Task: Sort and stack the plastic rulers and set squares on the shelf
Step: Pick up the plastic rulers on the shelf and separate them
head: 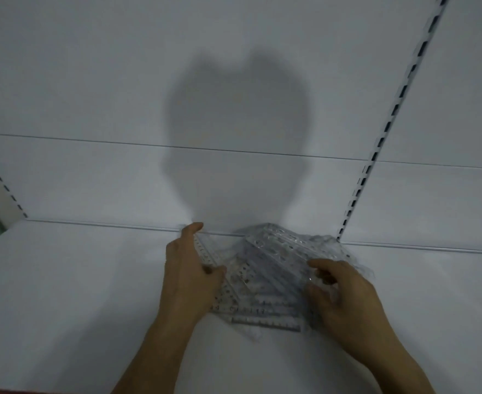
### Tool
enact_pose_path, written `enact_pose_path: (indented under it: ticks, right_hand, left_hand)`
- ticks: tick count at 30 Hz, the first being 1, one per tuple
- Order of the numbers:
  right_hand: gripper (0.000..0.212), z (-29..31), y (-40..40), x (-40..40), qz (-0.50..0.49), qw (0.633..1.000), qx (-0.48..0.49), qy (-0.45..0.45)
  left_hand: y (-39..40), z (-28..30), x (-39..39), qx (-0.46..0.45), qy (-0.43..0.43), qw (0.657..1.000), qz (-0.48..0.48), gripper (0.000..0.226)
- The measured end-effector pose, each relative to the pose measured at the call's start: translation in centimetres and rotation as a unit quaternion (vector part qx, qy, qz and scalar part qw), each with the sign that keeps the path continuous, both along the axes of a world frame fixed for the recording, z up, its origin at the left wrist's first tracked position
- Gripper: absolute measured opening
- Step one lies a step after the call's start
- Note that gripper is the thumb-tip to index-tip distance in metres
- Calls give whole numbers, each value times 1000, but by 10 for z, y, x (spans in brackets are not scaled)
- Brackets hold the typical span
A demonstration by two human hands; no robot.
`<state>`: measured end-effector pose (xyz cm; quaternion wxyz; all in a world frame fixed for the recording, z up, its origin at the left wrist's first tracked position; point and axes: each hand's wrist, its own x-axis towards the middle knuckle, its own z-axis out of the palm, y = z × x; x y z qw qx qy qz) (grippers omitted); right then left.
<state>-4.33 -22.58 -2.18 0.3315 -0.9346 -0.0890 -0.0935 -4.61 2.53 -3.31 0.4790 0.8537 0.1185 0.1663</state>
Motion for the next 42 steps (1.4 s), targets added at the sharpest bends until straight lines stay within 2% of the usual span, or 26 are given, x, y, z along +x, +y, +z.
enact_pose_path:
  ticks: [8, 13, 18, 23, 31, 35, 42]
  right_hand:
    - [39, 0, 14, 1, 4, 997, 68, -43]
    - [37, -7, 22, -3, 5, 996, 69, -57]
    - [30, -6, 25, -7, -6, 994, 73, -80]
    - [25, -3, 15, -16, -30, 992, 77, -99]
    - [46, 2, -91, -52, -110, 983, 96, -110]
    - [43, 7, -178, -87, -176, 974, 90, -112]
    - [43, 6, -349, -166, -288, 949, 80, -99]
  left_hand:
    - [32, 4, -7, -60, 59, 996, -10, 86]
    - [36, 8, -12, 6, 19, 1000, 11, 63]
    - [33, 16, -25, -59, -45, 997, 15, 32]
    - [4, 28, -27, -67, -62, 995, -36, 27]
    - [-107, 38, -22, -136, -47, 983, -118, 18]
    - [-201, 44, -25, -77, -28, 979, -186, 21]
    - [-389, 40, -63, -1, -18, 953, -301, 28]
